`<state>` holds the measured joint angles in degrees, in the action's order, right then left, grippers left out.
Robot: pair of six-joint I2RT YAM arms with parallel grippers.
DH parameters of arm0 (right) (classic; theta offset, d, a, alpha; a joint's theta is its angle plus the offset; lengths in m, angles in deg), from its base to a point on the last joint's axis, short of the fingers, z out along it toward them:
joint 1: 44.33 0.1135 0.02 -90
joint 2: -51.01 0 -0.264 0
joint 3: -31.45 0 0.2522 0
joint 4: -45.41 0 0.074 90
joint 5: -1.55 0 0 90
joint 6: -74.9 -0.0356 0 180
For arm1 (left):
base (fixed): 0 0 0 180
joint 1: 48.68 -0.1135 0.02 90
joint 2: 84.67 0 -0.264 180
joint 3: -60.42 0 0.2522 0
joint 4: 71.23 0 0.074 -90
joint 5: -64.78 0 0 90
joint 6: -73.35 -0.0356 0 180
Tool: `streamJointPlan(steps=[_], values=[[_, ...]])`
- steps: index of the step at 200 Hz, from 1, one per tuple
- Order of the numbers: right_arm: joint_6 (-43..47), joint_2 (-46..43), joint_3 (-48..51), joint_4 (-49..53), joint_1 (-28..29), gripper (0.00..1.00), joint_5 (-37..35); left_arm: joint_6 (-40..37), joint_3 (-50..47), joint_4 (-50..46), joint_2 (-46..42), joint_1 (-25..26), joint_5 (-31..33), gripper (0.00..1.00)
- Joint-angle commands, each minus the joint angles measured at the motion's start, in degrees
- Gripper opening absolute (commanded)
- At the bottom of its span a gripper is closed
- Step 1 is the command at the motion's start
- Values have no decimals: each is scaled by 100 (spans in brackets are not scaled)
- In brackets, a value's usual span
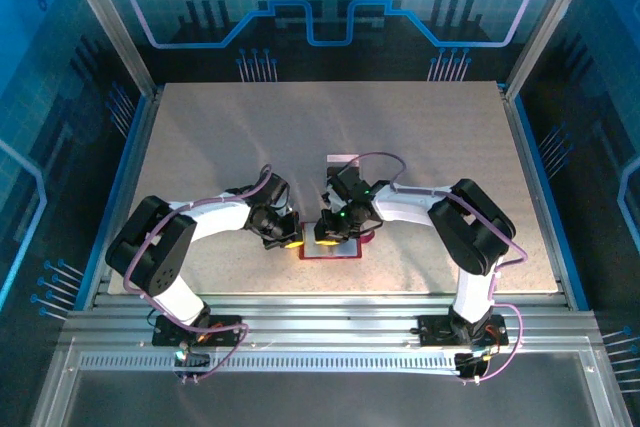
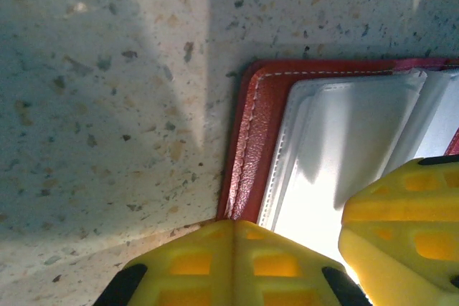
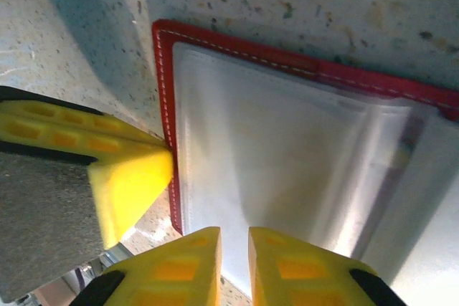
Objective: Take the credit cards out of the card holder
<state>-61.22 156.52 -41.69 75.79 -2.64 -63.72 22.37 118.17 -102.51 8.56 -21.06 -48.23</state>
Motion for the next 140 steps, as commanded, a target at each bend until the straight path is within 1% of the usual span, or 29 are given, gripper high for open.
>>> streamJointPlan(steps=[1, 30, 86, 110, 140], values=[[129, 0, -118, 377, 54, 20, -246, 35, 40, -198, 92, 40, -33, 1], [177, -72, -71, 476, 37, 22, -366, 35, 38, -225, 90, 42, -20, 1], [158, -205, 34, 438, -11, 25, -384, 31, 76, -284, 49, 37, 11, 1], [153, -241, 81, 400, -34, 25, -359, 77, 93, -286, -166, 42, 80, 1], [131, -268, 151, 342, -43, 25, -338, 170, 150, -222, -454, 62, 103, 4]])
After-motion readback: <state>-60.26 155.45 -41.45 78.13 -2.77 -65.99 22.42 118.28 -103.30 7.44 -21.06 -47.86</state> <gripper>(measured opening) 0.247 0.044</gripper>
